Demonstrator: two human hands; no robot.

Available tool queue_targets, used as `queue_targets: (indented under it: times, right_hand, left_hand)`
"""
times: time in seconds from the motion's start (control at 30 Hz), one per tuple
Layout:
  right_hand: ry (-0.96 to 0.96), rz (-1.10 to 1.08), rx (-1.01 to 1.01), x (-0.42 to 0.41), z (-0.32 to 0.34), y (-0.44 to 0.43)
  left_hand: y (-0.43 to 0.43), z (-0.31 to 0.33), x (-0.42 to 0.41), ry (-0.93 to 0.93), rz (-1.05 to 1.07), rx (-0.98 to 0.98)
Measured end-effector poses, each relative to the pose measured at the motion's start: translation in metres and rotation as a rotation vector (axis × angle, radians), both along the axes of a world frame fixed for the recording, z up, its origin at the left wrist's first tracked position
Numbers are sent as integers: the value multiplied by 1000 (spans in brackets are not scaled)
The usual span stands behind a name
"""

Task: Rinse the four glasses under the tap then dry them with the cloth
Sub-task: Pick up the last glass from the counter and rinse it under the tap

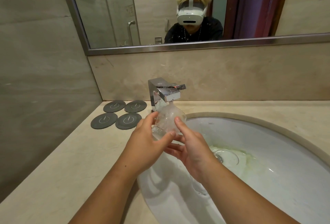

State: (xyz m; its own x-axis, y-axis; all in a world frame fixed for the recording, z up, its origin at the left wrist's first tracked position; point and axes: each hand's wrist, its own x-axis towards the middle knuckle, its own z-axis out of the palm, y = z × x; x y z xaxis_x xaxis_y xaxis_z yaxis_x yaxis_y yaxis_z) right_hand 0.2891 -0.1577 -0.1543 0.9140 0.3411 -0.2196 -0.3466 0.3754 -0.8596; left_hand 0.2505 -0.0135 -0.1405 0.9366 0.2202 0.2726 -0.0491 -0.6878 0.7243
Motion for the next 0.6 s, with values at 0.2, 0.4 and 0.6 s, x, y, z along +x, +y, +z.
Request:
queue_targets:
  times: [0.2, 0.4, 0.6]
  right_hand:
    - [37, -19, 20, 3, -1, 1]
    - [85, -14, 25, 0, 3, 1]
    - [92, 54, 8, -2, 2, 2]
  left_hand:
    - [0, 3, 1, 4, 43, -15]
    - [1, 4, 4, 10, 71, -97]
    - [1, 2, 3, 29, 65, -165]
